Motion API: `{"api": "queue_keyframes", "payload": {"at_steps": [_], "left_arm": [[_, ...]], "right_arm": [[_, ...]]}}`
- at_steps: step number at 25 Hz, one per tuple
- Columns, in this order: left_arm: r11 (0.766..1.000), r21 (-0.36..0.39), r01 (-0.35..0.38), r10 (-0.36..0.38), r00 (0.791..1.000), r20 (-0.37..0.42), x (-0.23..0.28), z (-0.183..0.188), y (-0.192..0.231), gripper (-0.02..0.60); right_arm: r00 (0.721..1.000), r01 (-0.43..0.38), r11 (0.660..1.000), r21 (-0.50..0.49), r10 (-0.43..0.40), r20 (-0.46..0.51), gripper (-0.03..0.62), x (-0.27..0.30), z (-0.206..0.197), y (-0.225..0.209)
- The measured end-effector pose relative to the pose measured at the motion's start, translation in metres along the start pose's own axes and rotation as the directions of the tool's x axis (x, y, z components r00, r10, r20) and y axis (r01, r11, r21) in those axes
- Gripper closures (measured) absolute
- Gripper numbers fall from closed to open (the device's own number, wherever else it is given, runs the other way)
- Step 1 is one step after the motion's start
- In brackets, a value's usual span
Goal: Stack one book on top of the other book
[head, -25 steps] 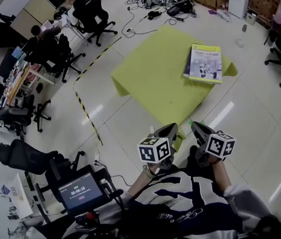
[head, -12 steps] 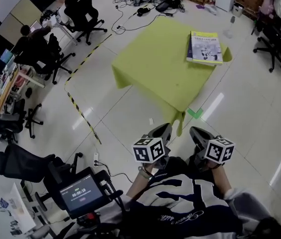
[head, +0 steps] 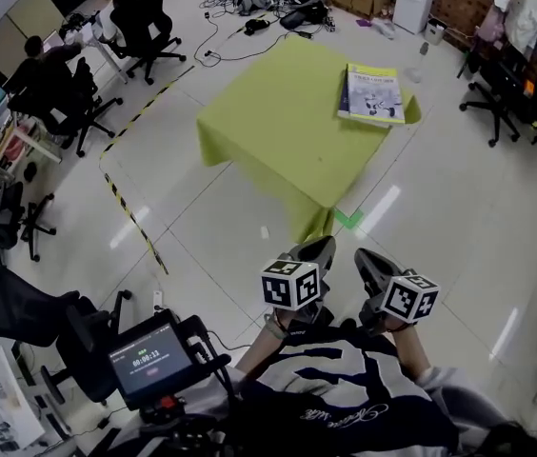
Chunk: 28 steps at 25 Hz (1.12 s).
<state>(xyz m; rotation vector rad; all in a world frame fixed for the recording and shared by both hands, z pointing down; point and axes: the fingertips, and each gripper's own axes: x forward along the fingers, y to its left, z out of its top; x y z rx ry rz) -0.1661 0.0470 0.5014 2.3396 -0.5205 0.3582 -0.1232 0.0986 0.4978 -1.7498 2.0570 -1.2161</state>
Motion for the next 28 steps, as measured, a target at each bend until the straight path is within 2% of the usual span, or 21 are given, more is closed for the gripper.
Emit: {"api": "queue_keyframes", "payload": {"at_steps": [12, 28], "left_arm": [[1.000, 0.021, 0.020, -0.019, 0.998, -0.060, 0.000, -0.026, -0.042, 0.577], [1.000, 0.009, -0.001, 0.001, 0.998, -0.057, 0.004, -0.047, -0.068, 0.577]], "right_arm": [[0.999, 0.021, 1.000, 0.022, -0.022, 0.035, 0.606, -0.047, -0.004, -0.008], [1.000, -0.005, 1.000, 0.016, 0.004, 0.025, 0.606, -0.078, -0.009, -0.021]]}}
